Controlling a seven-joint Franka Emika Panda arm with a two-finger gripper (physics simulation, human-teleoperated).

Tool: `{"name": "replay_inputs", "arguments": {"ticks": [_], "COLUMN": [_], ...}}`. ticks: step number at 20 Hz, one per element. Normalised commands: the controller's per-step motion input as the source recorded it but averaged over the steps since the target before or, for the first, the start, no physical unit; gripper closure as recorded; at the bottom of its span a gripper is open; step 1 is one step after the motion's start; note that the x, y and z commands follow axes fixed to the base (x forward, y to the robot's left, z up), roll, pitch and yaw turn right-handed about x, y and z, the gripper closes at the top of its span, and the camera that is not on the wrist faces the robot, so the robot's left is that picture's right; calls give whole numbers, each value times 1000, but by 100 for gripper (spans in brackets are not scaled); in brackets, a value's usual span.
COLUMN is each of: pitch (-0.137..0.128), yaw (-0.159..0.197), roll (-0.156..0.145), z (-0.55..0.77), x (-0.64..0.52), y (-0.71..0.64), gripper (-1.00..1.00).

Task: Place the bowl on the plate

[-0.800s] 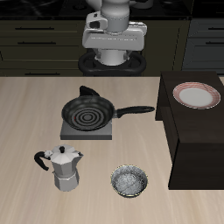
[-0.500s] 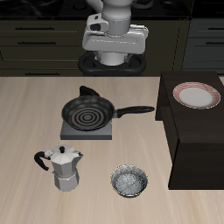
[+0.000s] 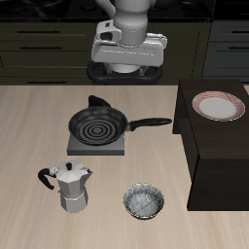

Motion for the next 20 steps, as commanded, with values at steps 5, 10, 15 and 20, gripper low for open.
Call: {"name": "replay_inputs", "arguments": {"ticks": [5, 10, 15, 20], "pitch": [-1, -15, 10, 13], "yaw": [14, 21, 28, 19], "roll": [-11, -1, -4, 43], "z": [-10, 61, 3, 49], "x": [252, 208, 225, 283], "y": [43, 49, 23, 91], "gripper": [-100, -100, -100, -100]}}
